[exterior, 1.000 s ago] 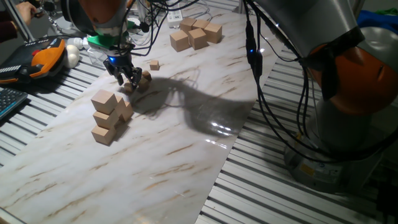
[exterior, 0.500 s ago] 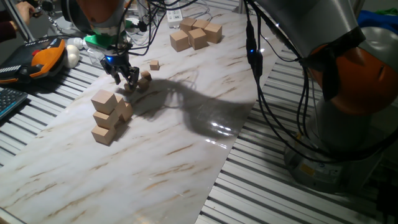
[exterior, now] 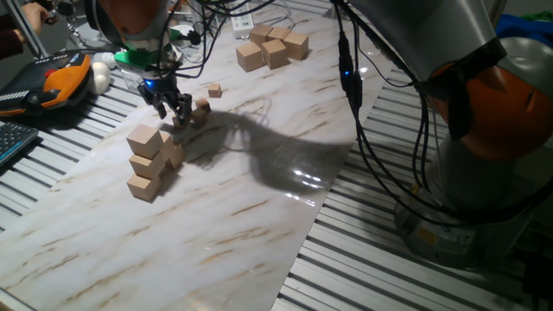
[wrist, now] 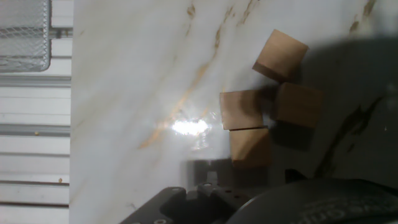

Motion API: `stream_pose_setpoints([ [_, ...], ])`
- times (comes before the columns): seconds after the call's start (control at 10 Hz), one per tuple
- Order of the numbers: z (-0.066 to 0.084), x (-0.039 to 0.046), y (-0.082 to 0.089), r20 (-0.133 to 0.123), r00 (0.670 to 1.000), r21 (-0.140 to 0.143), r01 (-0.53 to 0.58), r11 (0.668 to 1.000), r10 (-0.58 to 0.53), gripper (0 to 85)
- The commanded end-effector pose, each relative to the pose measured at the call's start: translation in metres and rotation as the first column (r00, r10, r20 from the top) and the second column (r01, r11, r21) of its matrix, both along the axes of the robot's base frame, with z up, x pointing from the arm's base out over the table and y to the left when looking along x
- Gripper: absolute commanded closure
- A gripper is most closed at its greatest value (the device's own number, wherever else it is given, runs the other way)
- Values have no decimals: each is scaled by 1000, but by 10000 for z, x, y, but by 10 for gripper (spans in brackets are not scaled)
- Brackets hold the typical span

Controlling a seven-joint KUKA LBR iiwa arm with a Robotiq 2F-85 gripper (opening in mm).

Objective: Stack the blocks into a pyramid shape

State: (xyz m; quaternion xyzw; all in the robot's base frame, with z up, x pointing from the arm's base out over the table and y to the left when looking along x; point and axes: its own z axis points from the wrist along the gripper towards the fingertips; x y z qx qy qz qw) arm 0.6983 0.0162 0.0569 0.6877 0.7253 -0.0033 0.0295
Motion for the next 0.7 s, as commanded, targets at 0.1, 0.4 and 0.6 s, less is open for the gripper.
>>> stream_pose_setpoints([
  [0.1, -3, -2, 1, -19, 1000, -8, 1, 1000, -1, 170],
  [0.4, -44, -20, -85, -7, 1000, -7, -25, 1000, 24, 170],
  [0.6, -42, -16, -115, -10, 1000, -12, -27, 1000, 27, 170],
])
